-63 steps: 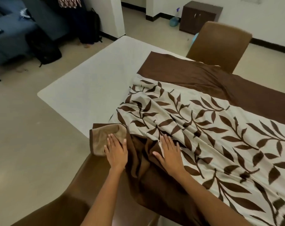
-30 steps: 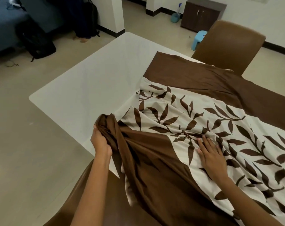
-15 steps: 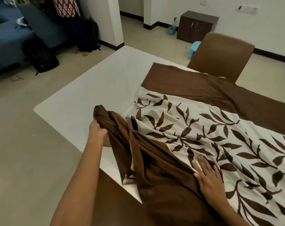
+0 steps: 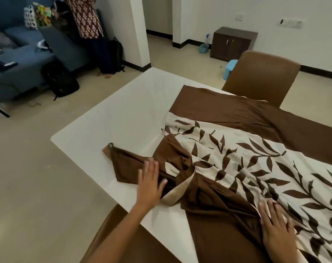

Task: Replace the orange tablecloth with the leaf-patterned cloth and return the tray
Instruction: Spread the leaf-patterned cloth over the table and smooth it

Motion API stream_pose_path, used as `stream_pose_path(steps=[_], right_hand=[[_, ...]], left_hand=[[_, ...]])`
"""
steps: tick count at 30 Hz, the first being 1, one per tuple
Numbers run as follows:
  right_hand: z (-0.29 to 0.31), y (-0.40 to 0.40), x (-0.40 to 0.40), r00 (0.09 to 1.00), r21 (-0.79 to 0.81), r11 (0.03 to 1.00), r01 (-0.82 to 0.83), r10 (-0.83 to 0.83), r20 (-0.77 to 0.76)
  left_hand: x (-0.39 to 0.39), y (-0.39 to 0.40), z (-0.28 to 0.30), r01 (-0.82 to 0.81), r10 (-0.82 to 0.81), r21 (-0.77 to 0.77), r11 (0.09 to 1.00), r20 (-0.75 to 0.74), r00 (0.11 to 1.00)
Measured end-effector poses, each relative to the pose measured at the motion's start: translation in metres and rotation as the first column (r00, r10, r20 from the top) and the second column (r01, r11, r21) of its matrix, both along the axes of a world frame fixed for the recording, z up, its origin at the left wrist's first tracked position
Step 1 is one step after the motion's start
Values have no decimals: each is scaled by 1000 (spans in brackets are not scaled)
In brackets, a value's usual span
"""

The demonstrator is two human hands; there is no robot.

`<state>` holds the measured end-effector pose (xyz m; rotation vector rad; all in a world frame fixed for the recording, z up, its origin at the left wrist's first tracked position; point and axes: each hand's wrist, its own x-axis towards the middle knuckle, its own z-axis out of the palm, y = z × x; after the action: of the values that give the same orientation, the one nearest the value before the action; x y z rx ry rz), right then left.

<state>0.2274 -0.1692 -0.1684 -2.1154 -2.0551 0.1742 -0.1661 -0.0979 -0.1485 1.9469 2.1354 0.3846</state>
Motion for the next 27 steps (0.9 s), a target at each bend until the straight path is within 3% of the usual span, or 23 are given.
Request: stream_pose_path(steps=[2,4,9,13,15,17,19,21,24,27], right_hand=[[-2,-1,2,1000,-45,999,-1,1,8],[-5,-1,8,997,-11,999,-40,40,62],[-8,2,33,940,123,968,-218,174,294],[3,4,62,903,47,970,-239,204,377],[5,1,65,914,54,976,-212,178,364],[8,-10,54,944,-3,988,-155,149,294],[16,-8,39,989,-43,989,-139,141,47],[19,-1,25,985,-118,984,-137,122,-126],[29,-1,-8,984,-176,977,-119,93,-151],[18,-12,-22,979,-174,964,-199,188,-78]], left_hand=[[7,-7,-21,114,-122,-132,985,-56,991],[-2,3,-26,89,-103,-177,980,-74,992],[-47,39,-22,64,-97,-215,975,-149,984],[-113,66,-21,-40,-27,-186,982,-345,938],[-146,79,-8,-172,99,-155,973,-393,914],[-162,89,8,-462,382,-145,875,-377,843],[-147,94,25,-651,620,-99,753,-223,752],[-100,84,27,-625,622,-17,780,-81,779],[-12,41,2,-363,367,-93,927,29,930],[1,32,-18,-276,284,-182,944,19,959]])
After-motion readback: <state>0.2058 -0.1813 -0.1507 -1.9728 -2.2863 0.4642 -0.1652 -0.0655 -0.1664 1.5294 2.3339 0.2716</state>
